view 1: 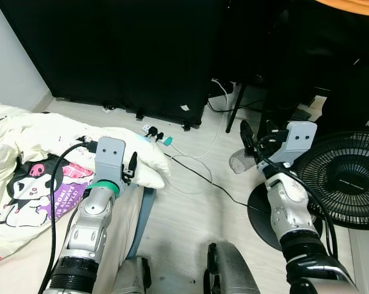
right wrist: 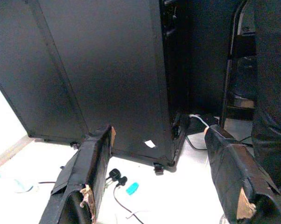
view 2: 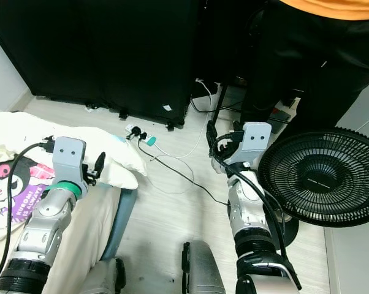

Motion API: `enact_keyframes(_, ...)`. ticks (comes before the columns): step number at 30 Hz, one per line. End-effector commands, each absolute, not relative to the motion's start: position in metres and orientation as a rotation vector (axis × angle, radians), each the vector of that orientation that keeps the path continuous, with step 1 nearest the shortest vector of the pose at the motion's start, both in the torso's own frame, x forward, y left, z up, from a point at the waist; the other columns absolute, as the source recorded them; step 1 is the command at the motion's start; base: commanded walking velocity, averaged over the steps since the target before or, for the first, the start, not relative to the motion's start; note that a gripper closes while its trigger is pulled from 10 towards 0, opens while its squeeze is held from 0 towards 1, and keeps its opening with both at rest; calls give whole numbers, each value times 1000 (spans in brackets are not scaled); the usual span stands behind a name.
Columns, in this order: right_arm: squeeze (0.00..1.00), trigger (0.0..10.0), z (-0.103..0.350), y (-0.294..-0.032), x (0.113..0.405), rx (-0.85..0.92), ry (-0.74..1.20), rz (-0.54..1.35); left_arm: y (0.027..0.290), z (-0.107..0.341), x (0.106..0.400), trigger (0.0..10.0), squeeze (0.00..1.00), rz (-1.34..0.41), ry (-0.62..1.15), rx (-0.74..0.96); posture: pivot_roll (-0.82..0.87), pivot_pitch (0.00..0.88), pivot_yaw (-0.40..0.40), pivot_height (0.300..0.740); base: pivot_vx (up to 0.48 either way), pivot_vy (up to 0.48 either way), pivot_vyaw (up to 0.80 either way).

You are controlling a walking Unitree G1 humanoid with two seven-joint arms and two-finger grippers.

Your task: Clean up the room

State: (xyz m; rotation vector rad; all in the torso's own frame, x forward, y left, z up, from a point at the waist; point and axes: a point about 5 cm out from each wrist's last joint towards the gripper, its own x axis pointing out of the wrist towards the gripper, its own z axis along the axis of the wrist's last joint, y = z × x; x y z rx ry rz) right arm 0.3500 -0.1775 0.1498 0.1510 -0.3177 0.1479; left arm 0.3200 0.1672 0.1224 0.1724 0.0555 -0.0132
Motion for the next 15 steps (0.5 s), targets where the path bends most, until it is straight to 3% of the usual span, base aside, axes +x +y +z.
enact_keyframes(1, 0, 10000, 146, -180, 347, 148, -307, 147, 168, 114, 317, 10000, 0, -8, 91, 173, 105, 125, 36, 628, 0, 0, 0)
enact_keyframes(15, 0, 10000, 146, -180, 347, 147, -307, 157, 167, 113, 317, 10000, 0, -10, 92, 172, 103, 124, 37, 655, 0, 0, 0)
